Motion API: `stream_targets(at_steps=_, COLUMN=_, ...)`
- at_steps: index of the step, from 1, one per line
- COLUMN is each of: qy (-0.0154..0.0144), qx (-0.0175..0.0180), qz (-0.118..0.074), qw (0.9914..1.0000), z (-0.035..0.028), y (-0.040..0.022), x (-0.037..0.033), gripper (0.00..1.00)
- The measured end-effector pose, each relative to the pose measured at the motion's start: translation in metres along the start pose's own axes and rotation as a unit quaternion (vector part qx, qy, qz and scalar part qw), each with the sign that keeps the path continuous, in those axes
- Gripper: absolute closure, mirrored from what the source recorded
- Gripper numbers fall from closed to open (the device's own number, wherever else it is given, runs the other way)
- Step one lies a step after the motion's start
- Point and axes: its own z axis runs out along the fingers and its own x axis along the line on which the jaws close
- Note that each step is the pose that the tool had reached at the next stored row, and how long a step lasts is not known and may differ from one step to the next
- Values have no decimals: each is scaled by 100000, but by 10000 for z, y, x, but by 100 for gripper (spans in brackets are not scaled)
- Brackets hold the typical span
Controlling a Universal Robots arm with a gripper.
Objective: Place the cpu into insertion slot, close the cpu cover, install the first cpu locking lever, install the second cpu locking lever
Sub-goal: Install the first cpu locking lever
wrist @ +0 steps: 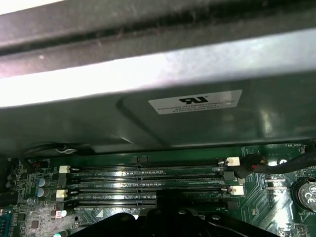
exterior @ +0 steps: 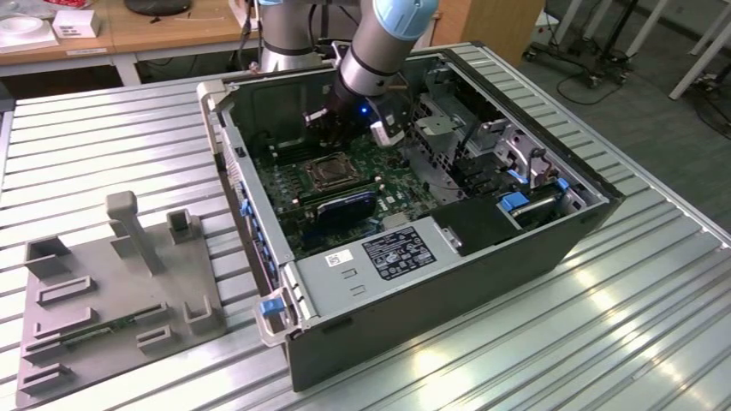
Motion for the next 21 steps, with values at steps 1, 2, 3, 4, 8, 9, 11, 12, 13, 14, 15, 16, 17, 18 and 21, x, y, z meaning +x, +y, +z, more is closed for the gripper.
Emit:
stream_targets(at_steps=1, qy=1, qx=4, qz=1, qw=100000, z=0, y=0, x=0, gripper=89)
stream_targets(at_steps=2, qy=0, qx=1, qz=-1, qw=100000, z=0, y=0, x=0, gripper=89)
stream_targets(at_steps=3, qy=2, qx=5, qz=-1, qw=100000, z=0, y=0, x=0, gripper=89)
stream_targets(at_steps=4, qy=2, qx=4, qz=0, qw=100000, z=0, y=0, x=0, gripper=89)
stream_targets(at_steps=8, qy=-26, qx=-59, qz=-17, qw=100000, z=-7, y=4, x=1, gripper=89)
stream_targets(at_steps=9, qy=-35, qx=-105, qz=-30, qw=100000, z=-17, y=9, x=3, gripper=89)
stream_targets(at_steps=11, qy=1, qx=-8, qz=0, qw=100000, z=-55, y=16, x=12, gripper=89)
stream_targets(at_steps=12, qy=-2, qx=-20, qz=-4, qw=100000, z=-70, y=20, x=16, gripper=89)
stream_targets(at_steps=13, qy=-2, qx=-11, qz=0, qw=100000, z=-86, y=25, x=19, gripper=89)
stream_targets(at_steps=14, qy=0, qx=-9, qz=2, qw=100000, z=-98, y=28, x=22, gripper=89)
stream_targets(at_steps=15, qy=0, qx=-7, qz=0, qw=100000, z=-107, y=30, x=24, gripper=89)
stream_targets(at_steps=16, qy=-2, qx=-12, qz=-4, qw=100000, z=-111, y=32, x=25, gripper=89)
stream_targets(at_steps=17, qy=-5, qx=-19, qz=-4, qw=100000, z=-111, y=32, x=25, gripper=89)
stream_targets(at_steps=18, qy=-7, qx=-25, qz=-10, qw=100000, z=-111, y=32, x=24, gripper=89)
stream_targets(at_steps=21, qy=-2, qx=-2, qz=-7, qw=100000, z=-114, y=32, x=26, gripper=89)
